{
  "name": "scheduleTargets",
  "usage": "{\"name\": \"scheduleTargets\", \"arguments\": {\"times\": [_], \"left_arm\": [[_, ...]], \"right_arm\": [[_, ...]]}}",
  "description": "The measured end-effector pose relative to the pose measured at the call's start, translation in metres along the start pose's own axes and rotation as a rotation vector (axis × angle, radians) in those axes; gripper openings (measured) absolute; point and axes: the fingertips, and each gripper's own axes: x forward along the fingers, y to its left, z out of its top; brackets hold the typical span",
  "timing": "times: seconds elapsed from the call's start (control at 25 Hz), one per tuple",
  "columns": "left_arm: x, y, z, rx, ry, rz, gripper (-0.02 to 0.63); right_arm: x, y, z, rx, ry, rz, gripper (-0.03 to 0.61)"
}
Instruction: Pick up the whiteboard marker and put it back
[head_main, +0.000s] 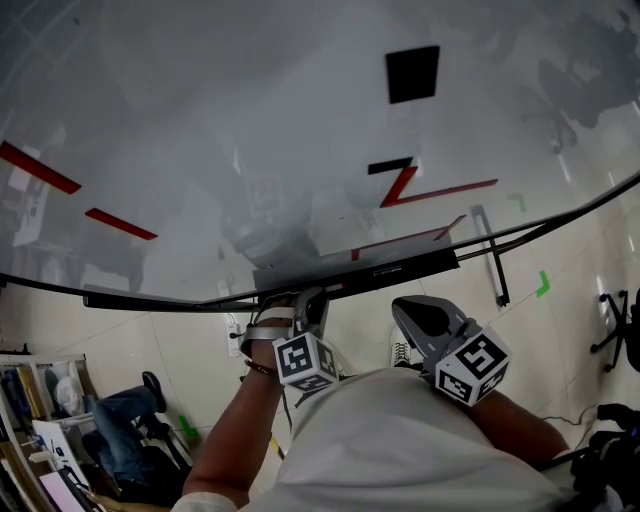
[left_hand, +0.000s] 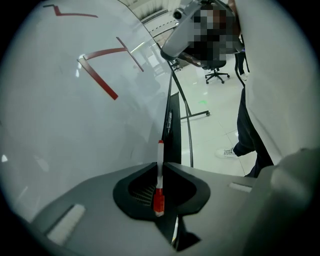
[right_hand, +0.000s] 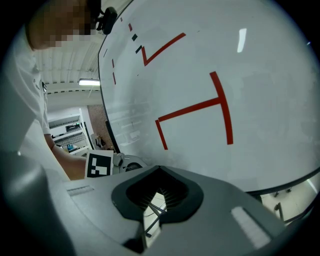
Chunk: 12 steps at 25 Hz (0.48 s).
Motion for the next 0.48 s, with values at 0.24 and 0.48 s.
{"name": "scheduleTargets", "arguments": {"times": [0.24, 0.48], "left_arm": [[0.011, -0.006, -0.009, 0.015, 0.033, -0.021, 0.054], [0.021, -0.009, -0.016, 0.016, 0.062, -0.038, 0.054]], "right_arm": [[-0.001, -0.001, 0.000, 0.002, 0.002, -0.005, 0.002], [-0.001, -0.001, -0.001, 0.001, 0.006, -0.006, 0.002]]}}
